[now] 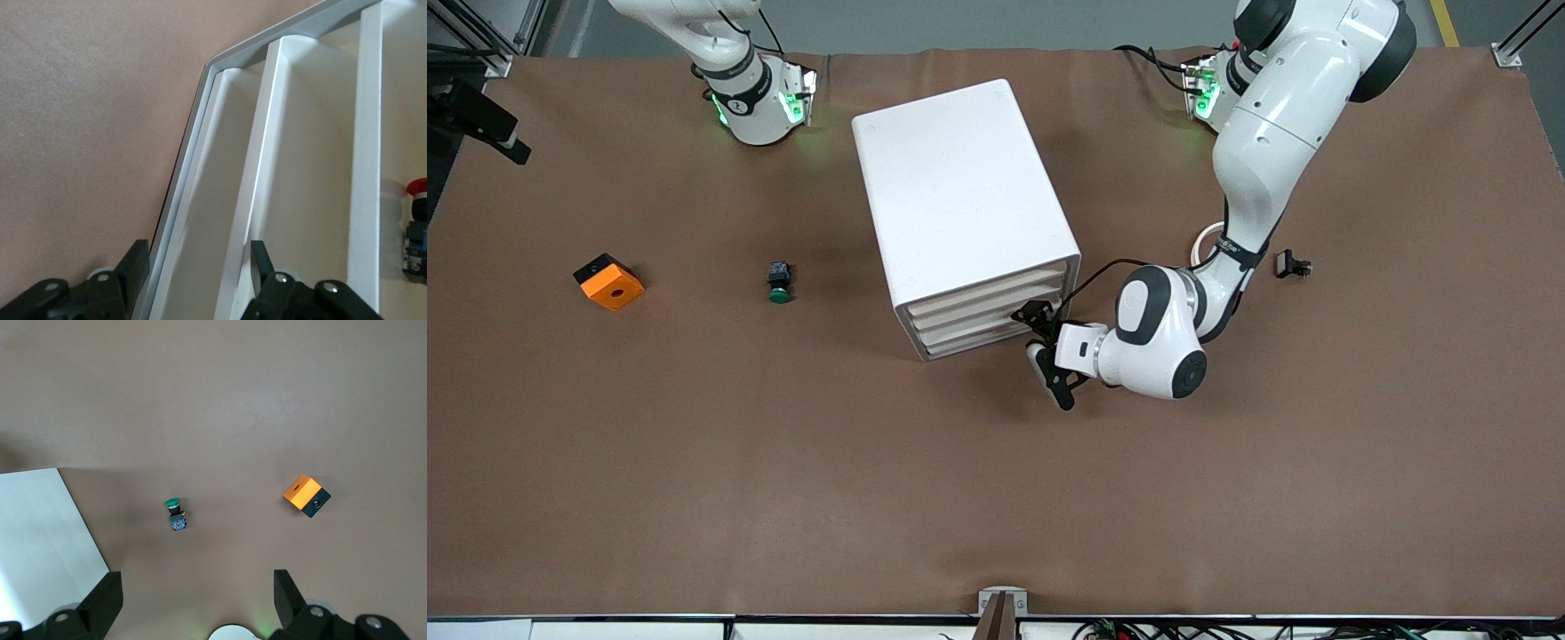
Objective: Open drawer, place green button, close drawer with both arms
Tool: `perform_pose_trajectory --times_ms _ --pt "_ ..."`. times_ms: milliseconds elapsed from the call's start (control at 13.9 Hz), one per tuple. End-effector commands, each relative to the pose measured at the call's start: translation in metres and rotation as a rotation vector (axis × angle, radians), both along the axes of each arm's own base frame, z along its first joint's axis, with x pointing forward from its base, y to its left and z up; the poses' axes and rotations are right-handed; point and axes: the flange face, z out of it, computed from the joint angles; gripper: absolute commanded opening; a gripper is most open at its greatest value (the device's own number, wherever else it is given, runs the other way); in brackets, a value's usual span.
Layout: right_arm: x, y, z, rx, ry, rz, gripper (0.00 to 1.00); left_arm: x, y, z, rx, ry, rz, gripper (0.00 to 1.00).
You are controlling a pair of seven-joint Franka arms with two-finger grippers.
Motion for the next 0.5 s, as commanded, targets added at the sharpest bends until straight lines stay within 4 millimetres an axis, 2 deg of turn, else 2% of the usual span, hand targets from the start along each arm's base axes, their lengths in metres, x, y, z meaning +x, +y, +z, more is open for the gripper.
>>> perform_pose_trajectory --times_ms 0,144,215,287,431 --pt "-0.0071 0.0019 0.0013 0.016 -0.013 0.002 1.00 -0.0080 -0.0106 -0.0020 -0.027 0.009 -0.024 0.61" --pt "-0.0071 0.0026 0.0020 0.016 -0.014 0.003 1.00 -0.0093 -0.0123 -0.0021 -0.025 0.008 -0.029 0.30" --pt "-0.0070 0.0026 0.0013 0.016 -0.013 0.003 1.00 -0.0095 -0.0123 -0.0031 -0.024 0.009 -0.029 0.21" --pt "-0.0071 0.0026 0.0020 0.016 -0.014 0.003 1.00 -0.0095 -0.0123 -0.0031 -0.025 0.009 -0.030 0.14" --pt "-0.0071 0.0034 0.0020 0.015 -0.014 0.005 1.00 -0.0066 -0.0088 -0.0025 -0.025 0.008 -0.023 0.13"
